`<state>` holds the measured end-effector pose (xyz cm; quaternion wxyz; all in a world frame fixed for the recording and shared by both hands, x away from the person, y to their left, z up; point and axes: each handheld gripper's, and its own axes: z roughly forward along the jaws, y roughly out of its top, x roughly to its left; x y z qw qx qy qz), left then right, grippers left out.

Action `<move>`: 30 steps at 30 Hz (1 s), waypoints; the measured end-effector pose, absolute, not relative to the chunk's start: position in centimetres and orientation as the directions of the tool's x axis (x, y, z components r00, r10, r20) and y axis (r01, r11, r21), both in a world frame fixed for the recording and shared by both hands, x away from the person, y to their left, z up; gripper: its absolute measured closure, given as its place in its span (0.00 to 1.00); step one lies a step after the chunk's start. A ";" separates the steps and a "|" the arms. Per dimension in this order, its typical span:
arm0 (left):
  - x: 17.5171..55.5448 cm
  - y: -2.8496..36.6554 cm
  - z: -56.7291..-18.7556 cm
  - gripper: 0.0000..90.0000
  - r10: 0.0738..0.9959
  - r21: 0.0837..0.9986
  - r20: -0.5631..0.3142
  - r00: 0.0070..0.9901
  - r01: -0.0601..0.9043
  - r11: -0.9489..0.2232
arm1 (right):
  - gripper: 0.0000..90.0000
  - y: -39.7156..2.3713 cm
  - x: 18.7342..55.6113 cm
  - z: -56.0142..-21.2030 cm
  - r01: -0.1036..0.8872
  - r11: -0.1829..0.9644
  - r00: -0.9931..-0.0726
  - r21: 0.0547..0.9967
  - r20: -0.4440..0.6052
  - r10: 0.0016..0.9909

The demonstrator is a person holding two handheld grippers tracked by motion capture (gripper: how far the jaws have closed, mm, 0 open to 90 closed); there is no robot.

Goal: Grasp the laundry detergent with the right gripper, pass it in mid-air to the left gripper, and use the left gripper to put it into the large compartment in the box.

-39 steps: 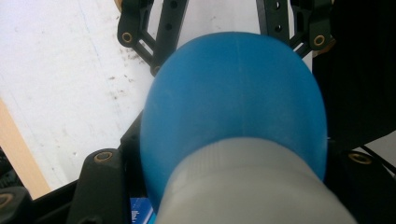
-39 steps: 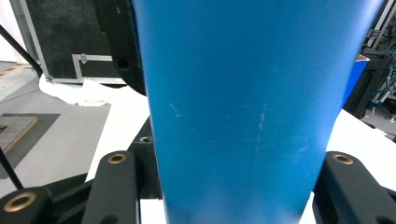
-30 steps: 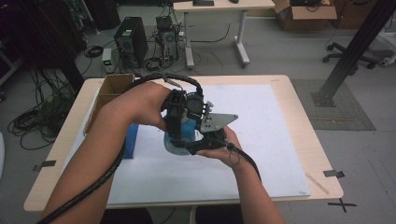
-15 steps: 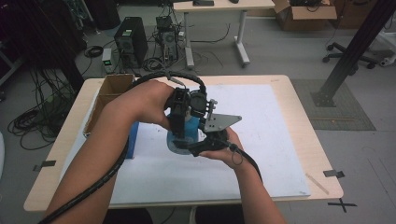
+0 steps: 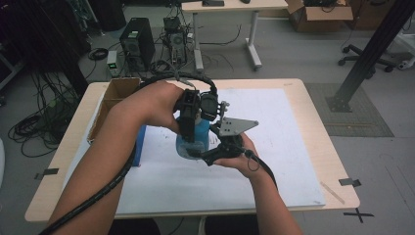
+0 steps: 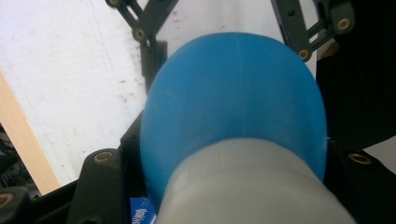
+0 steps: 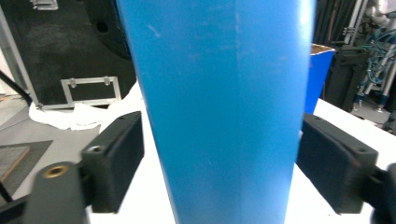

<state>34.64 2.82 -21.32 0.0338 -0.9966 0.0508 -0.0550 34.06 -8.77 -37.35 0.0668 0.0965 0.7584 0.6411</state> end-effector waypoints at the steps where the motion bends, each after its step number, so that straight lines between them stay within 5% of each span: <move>1: 34.7 2.8 -21.3 0.44 -0.105 -0.075 0.105 0.989 -0.097 -0.992 | 0.16 -8.8 34.1 -37.3 0.063 0.160 -0.971 0.985 0.024 0.237; 14: 35.1 3.1 -21.0 0.44 -0.087 -0.070 0.113 0.990 -0.080 -0.994 | 0.00 -9.4 34.1 -37.3 0.091 0.161 -0.972 0.983 0.052 0.231; 30: 35.8 4.4 -21.0 0.44 0.019 -0.093 0.100 0.995 0.028 -0.995 | 0.00 -11.8 34.6 -37.3 0.116 0.170 -0.958 0.979 0.065 0.279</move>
